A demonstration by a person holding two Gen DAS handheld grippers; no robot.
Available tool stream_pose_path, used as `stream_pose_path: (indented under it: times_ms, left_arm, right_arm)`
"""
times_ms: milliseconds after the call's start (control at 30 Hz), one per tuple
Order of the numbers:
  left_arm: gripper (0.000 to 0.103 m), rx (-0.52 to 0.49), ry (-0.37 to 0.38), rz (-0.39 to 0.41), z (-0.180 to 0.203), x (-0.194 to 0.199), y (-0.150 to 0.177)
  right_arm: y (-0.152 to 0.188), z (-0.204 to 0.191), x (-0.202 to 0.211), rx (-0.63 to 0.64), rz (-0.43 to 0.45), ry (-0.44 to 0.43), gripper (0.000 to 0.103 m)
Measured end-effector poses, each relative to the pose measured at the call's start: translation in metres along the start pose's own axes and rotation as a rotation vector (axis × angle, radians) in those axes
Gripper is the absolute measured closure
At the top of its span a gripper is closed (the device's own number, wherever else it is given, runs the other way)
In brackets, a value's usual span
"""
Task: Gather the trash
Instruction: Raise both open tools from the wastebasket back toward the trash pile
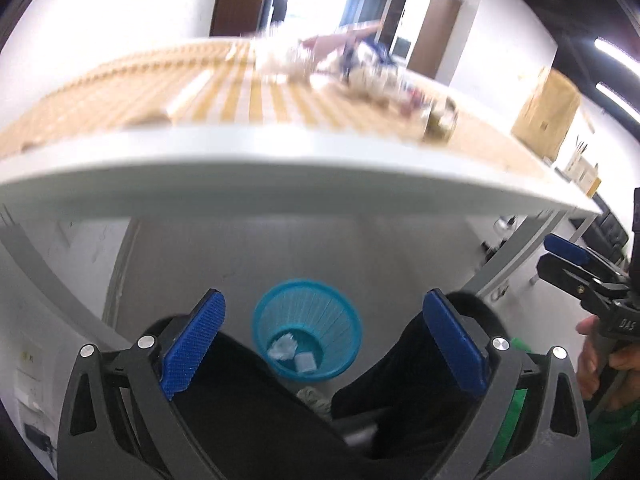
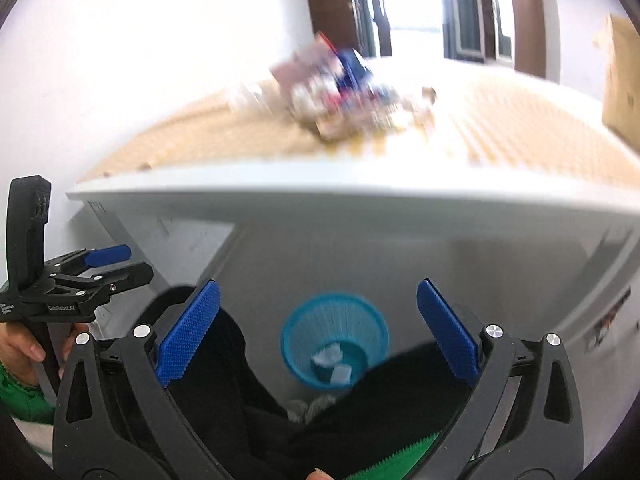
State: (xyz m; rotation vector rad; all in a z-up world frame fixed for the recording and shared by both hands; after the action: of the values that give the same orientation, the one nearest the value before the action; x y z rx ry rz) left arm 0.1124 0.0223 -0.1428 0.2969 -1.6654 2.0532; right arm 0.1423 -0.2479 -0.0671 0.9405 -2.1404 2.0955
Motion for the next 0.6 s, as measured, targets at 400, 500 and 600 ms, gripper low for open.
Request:
stream_pose_path:
  times_ms: [400,500,600]
  left_arm:
    - [0.006,-0.021,-0.013,0.129,-0.002,0.013,-0.062]
    - [0.006,-0.013,-0.007,0.137,-0.003,0.011,-0.079]
    - [0.006,-0.002,-0.008,0.129,-0.002,0.002,-0.087]
  right_arm:
    - [-0.058,-0.011,-0.038,0.036,0.055,-0.028,0.018]
    - [-0.062,-0.012,-0.056,0.045,0.045,-0.029,0.020]
    - [-0.068,-0.011,-0.074,0.043,0.035,-0.034,0.024]
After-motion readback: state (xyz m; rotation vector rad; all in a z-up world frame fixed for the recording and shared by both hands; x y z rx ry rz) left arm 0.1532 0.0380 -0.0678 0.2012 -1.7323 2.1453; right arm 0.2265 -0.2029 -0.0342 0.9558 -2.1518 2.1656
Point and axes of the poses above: each gripper's, at about its wrist camera, not at the fingertips, and x roughly against the way its jaws point, z to its right, y to its underside, the point moved 2 cm from there along -x, roughly the way its jaws point, and after that the axes turned 15 degrees about z, right-handed, at the moved point
